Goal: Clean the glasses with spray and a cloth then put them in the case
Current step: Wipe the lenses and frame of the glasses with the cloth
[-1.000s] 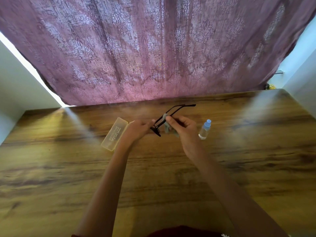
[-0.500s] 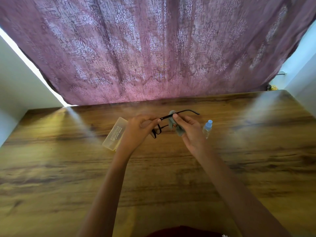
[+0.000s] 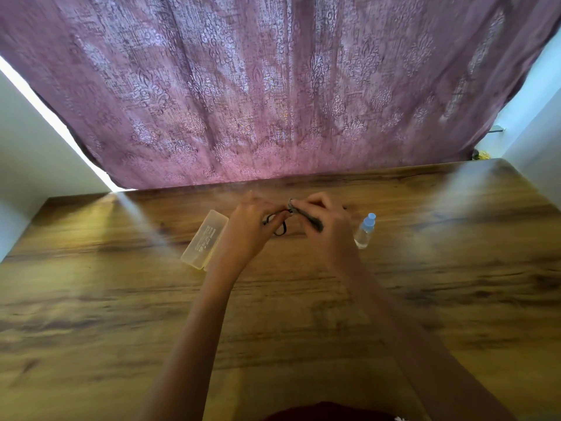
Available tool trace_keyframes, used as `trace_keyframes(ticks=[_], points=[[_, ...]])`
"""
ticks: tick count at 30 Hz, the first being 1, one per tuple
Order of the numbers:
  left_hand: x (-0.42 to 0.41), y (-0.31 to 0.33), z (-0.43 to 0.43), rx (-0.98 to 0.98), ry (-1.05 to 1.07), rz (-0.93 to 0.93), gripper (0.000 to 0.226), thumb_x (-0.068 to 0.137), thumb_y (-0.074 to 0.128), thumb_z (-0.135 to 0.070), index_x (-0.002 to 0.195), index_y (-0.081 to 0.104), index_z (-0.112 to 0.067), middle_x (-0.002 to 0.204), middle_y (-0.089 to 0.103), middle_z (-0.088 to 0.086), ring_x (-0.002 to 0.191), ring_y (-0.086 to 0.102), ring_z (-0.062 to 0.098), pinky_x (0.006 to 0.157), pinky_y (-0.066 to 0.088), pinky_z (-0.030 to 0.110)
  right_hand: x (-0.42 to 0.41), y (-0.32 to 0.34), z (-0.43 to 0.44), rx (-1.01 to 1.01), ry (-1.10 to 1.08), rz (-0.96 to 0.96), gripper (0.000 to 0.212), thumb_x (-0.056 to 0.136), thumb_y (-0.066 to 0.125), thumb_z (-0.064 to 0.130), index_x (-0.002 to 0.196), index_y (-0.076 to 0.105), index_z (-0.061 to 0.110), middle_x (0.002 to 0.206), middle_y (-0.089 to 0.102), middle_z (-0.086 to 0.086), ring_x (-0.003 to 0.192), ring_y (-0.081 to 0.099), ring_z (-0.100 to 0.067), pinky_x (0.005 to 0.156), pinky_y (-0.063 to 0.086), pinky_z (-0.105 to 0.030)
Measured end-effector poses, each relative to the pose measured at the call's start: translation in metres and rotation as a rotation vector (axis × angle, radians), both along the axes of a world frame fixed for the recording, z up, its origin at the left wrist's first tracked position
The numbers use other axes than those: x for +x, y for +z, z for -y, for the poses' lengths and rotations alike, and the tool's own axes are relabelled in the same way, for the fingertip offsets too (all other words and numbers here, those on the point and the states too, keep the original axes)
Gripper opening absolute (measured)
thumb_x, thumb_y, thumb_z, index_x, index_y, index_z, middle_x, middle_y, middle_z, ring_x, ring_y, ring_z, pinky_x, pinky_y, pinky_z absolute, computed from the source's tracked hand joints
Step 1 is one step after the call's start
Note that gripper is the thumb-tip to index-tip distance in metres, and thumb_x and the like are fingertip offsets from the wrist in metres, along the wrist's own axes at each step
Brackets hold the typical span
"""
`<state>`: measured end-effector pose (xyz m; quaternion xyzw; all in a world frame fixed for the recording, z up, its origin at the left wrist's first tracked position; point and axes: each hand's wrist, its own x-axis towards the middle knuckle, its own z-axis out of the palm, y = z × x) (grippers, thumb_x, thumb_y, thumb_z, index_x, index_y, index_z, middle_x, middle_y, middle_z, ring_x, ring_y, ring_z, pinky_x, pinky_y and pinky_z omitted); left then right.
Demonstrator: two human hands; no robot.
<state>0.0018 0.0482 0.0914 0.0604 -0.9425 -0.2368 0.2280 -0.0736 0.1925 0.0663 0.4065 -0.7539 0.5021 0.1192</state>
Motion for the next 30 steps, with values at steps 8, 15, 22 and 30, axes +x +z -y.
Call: trace_keyframes(ticks=[8, 15, 22, 30], points=[[0.002, 0.0, -0.003, -0.01, -0.004, -0.015, 0.013, 0.089, 0.065, -0.018, 0.096, 0.075, -0.013, 0.075, 0.071, 0.004, 0.072, 0.06, 0.021, 0.072, 0.045, 0.044, -0.006, 0.003, 0.007, 0.228, -0.051, -0.335, 0.018, 0.082, 0.069, 0.0, 0.1, 0.067, -0.003, 0.092, 0.057, -0.012, 0.081, 0.056, -0.018, 0.071, 0.05, -0.021], [0.011, 0.012, -0.004, 0.003, 0.022, -0.063, 0.014, 0.088, 0.067, -0.015, 0.094, 0.076, -0.006, 0.087, 0.074, 0.006, 0.086, 0.061, 0.022, 0.08, 0.041, 0.029, -0.021, 0.005, 0.001, 0.266, -0.106, -0.329, 0.02, 0.076, 0.071, -0.009, 0.095, 0.067, -0.006, 0.088, 0.058, -0.015, 0.08, 0.057, -0.024, 0.068, 0.048, -0.022], [0.02, 0.015, -0.003, 0.088, 0.041, -0.102, 0.015, 0.087, 0.067, -0.013, 0.096, 0.076, -0.003, 0.09, 0.073, 0.008, 0.088, 0.049, -0.001, 0.094, 0.035, 0.021, -0.036, 0.005, -0.01, 0.247, -0.156, -0.253, 0.015, 0.079, 0.067, -0.011, 0.094, 0.069, -0.009, 0.088, 0.058, -0.017, 0.083, 0.057, -0.028, 0.072, 0.052, -0.028], [0.022, 0.009, -0.001, 0.1, 0.075, -0.122, 0.013, 0.085, 0.07, -0.012, 0.092, 0.076, -0.004, 0.084, 0.073, 0.008, 0.086, 0.06, 0.02, 0.095, 0.04, 0.03, -0.05, 0.0, -0.016, 0.167, -0.24, -0.152, 0.015, 0.081, 0.067, -0.004, 0.096, 0.069, -0.008, 0.086, 0.056, -0.017, 0.082, 0.055, -0.027, 0.077, 0.036, -0.014]])
